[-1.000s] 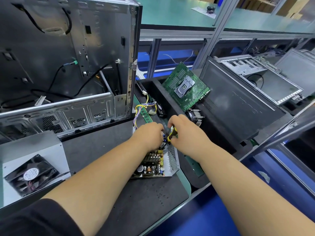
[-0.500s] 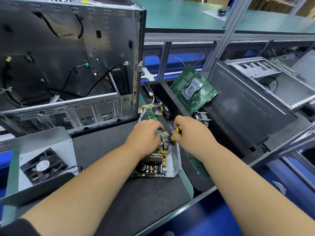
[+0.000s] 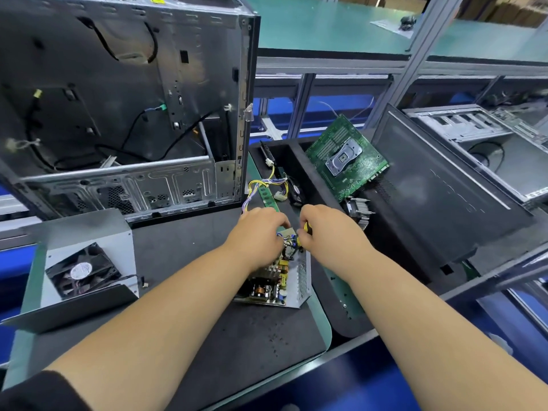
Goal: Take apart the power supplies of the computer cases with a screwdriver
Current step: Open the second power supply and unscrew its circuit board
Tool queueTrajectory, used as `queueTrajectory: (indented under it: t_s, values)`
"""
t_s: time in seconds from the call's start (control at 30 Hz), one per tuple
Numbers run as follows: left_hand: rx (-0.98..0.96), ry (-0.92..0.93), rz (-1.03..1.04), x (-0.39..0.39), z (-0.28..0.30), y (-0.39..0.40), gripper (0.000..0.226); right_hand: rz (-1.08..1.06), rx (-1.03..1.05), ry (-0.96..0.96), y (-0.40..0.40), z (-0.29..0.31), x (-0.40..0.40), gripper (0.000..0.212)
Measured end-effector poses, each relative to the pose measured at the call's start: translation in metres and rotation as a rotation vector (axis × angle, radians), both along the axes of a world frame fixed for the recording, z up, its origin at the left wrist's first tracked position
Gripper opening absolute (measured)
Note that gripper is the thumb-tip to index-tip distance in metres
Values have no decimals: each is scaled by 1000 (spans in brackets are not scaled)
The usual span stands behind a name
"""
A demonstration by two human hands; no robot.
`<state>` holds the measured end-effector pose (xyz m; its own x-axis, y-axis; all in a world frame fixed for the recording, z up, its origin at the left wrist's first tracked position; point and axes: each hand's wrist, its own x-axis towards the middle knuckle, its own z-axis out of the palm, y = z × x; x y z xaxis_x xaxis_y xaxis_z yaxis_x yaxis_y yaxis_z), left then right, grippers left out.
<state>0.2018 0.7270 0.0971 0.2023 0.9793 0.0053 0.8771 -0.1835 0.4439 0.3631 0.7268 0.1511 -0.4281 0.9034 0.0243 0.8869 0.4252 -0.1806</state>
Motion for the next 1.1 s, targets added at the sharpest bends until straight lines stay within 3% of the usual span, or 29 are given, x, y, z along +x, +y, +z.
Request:
queueTrajectory:
  t_s: [0.47,0.57,0.83,1.0,1.1]
  values:
    - [-75,57,-72,7,-7,12,32,44,-32,-23,-3,5,-2,14]
    - [-81,52,-98,8,-7,14,30,82,-74,-21,-5,3,-2,24]
    - [-73,-27,-80,7,-9,13,24,20,-36,-49,0,-1,-4,20]
    - [-45,-133,-57,3,-9,10,27,35,-99,105,-5,2,-1,52]
    - [-47,-190,-30,1,-11,10,24,12,-28,59,-8,-5,-2,37]
